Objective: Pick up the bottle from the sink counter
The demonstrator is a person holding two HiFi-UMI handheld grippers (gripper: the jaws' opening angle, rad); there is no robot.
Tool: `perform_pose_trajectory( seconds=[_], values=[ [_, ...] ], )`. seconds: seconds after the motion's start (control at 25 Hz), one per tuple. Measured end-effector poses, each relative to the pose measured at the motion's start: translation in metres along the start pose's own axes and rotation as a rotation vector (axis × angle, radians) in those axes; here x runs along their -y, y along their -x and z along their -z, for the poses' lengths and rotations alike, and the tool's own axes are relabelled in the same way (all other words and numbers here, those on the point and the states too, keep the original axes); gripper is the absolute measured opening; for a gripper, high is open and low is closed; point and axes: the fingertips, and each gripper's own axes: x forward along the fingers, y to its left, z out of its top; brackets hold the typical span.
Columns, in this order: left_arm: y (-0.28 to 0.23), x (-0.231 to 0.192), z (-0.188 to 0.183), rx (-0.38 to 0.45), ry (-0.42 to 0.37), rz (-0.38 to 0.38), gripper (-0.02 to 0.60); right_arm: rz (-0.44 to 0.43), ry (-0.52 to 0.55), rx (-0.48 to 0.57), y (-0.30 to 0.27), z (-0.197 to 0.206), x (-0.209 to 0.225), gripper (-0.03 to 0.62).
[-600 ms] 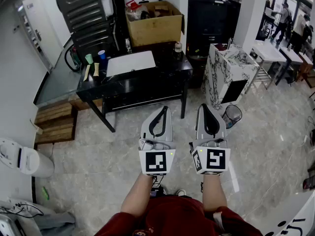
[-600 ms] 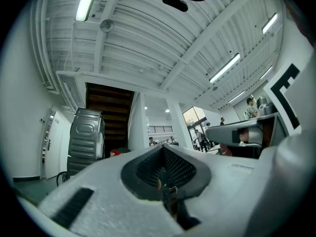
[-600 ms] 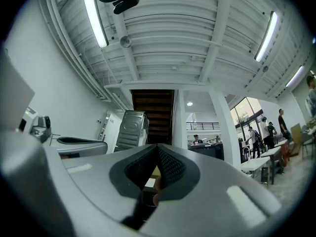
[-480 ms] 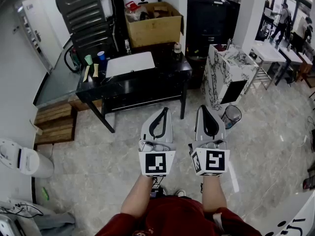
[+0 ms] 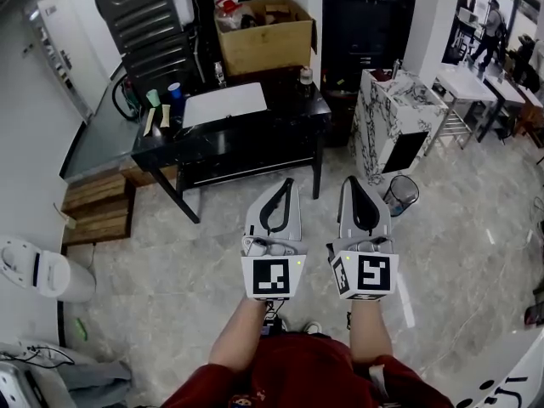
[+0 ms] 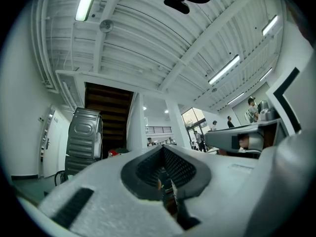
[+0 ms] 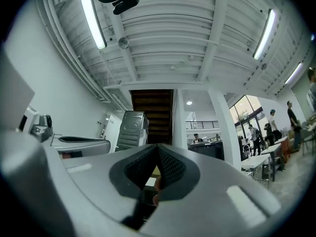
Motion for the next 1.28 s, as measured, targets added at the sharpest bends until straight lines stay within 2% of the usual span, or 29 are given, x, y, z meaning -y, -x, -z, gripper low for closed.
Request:
perform_pose_trajectory(
  seconds=[0.16,0.48,0.64,0.88,1.28],
  values=[
    [-0.003,0.005,0.004,-0.001,0.002,-0.008,0.003,-0.027,-0.061,0.023,0.002,0.001,0.006,0.002],
    [-0.023,0.026,0.004,-0.001,-0.004,0.0,0.003,-0.032,-0.054,0.001,0.003,0.003,0.034,0.001],
    [-0.033,0.045,0.01,-0.03,-0.001,0.005,0.003,-0.028,-0.066,-0.01,0.006,0.006,0.055,0.0],
    [-0.045,0.068,0.01,-0.013,-0.003,0.004,0.003,-0.021,-0.067,-0.016,0.013,0.013,0.08,0.0],
    [-0.061,0.07,0.012,-0.015,-0.002,-0.011,0.003,-0.037,-0.075,-0.033,0.001,0.024,0.089,0.002]
  ],
)
